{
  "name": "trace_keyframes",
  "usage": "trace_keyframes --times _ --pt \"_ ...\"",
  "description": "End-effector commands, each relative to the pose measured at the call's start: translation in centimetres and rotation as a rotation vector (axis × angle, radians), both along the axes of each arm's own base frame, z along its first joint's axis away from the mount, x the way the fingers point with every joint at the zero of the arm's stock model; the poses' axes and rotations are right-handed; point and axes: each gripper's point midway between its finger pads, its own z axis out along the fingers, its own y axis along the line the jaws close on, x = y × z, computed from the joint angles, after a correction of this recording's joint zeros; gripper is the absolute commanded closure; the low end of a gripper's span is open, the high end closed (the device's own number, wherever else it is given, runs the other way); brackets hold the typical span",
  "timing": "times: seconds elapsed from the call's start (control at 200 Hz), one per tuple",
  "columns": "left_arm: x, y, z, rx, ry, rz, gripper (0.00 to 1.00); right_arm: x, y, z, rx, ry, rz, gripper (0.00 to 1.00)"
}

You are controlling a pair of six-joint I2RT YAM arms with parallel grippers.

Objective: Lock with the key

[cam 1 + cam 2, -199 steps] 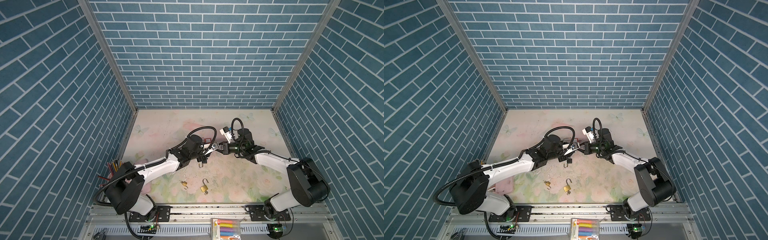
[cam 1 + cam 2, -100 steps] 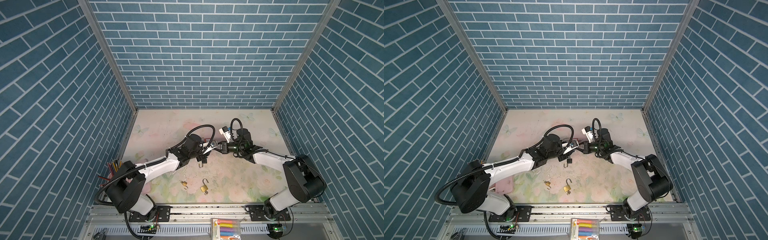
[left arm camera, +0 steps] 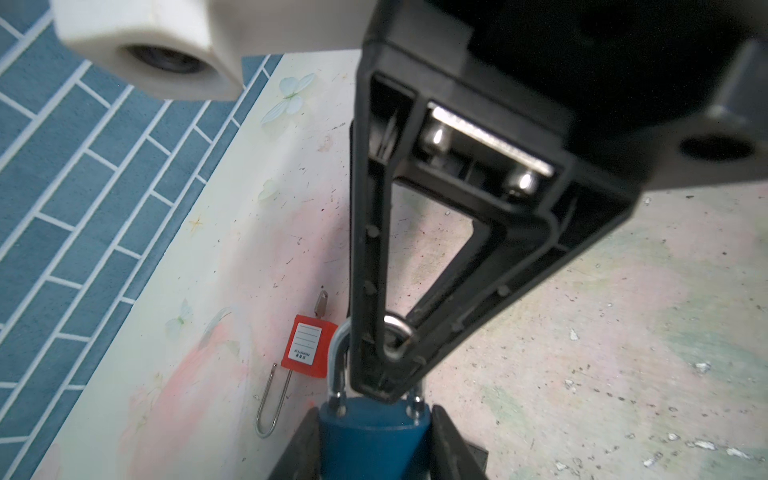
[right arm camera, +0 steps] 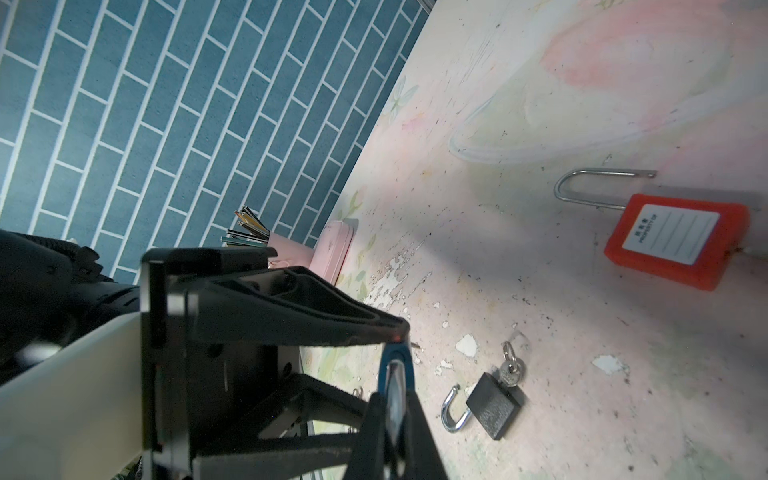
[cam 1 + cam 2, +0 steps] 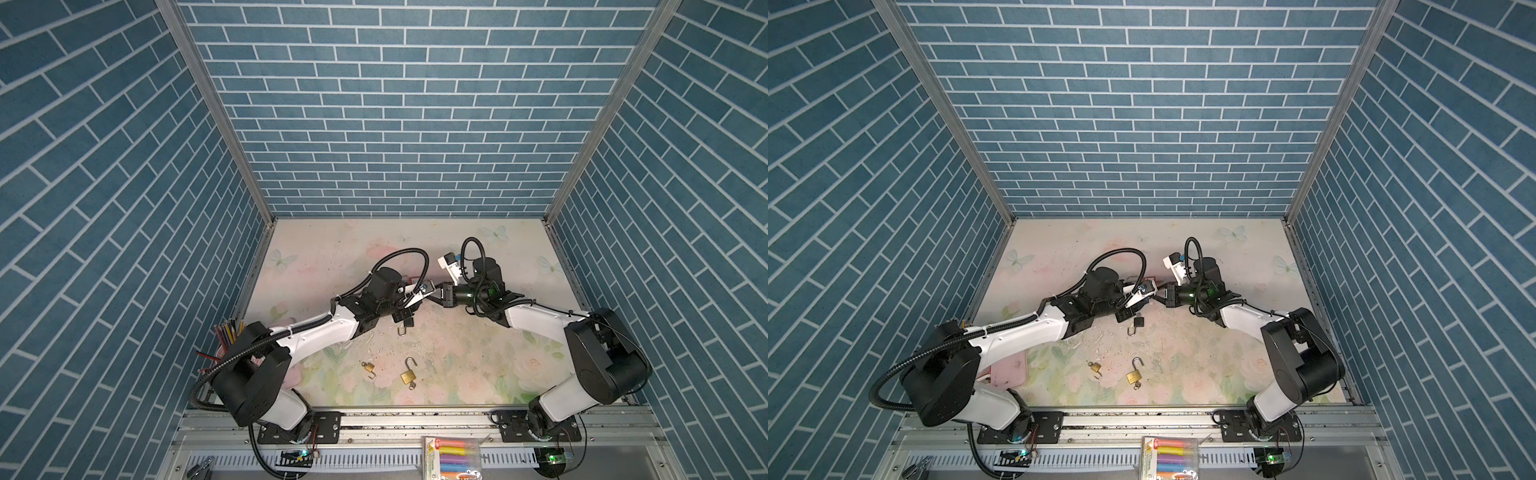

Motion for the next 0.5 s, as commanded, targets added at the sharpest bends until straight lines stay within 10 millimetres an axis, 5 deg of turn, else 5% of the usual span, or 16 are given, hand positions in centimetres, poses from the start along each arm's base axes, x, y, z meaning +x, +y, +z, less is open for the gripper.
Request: trace_keyframes --times 0.0,0.225,0.495 --pt "-1.8 -4.9 12.3 -0.342 -0.327 -0.217 0.97 -3.9 -0.2 -1.5 -0.06 0.088 0.111 1.0" --pt "-3.1 -3.8 5.4 -0.172 -0.254 -0.241 1.0 -2.8 -2.1 2.3 -0.078 0.002 0.074 1.0" --pt "-3.3 -3.3 3.6 -0.112 -0.259 -0.263 1.0 -2.7 -2.8 4.0 -0.081 -0.028 0.049 1.0"
